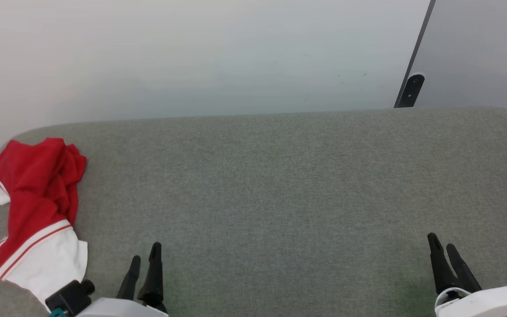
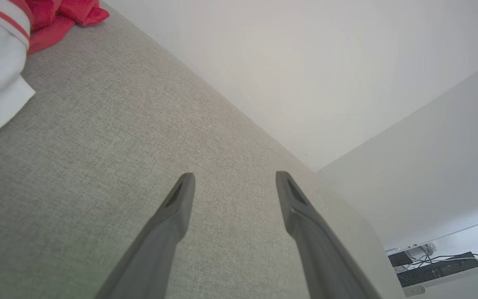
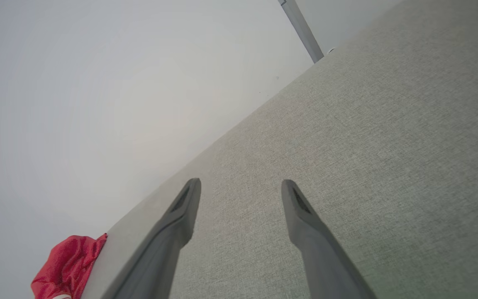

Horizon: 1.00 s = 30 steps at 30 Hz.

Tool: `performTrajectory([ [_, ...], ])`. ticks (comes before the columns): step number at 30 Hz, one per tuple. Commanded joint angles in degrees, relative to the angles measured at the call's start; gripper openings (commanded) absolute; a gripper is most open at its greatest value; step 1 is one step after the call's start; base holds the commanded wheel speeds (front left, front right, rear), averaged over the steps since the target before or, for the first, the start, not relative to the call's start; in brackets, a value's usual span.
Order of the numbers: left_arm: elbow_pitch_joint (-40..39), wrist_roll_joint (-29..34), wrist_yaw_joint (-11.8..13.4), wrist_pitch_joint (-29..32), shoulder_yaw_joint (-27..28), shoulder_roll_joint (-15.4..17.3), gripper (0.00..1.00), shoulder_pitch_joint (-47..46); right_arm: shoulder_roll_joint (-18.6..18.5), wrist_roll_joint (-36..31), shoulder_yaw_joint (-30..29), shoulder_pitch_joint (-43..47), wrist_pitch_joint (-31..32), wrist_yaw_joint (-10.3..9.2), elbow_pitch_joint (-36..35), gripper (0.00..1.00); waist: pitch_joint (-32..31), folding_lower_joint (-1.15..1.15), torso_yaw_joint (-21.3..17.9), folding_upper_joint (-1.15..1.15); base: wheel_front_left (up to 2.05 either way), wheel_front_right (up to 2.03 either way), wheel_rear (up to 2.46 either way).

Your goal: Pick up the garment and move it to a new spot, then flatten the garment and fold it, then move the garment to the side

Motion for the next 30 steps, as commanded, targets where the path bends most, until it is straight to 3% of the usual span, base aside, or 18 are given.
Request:
performTrajectory([
  [1,-0.9,1.9,0.4,-0.5,-0.2,0.5,1.00,-0.3,-0.6,-2.1,0.2,0.0,-0.4,-0.01,-0.9,1.00,0.0,0.00,0.0,0.00,0.00,0.00,0.00],
  [30,-5.5,22.0,5.5,-5.2,-4.7,2.7,1.00,3.6,-0.4,-22.4,-0.3,2.5,-4.6,-0.02,-4.4,1.00,0.0,0.00,1.0,0.00,0.00,0.00,0.00],
])
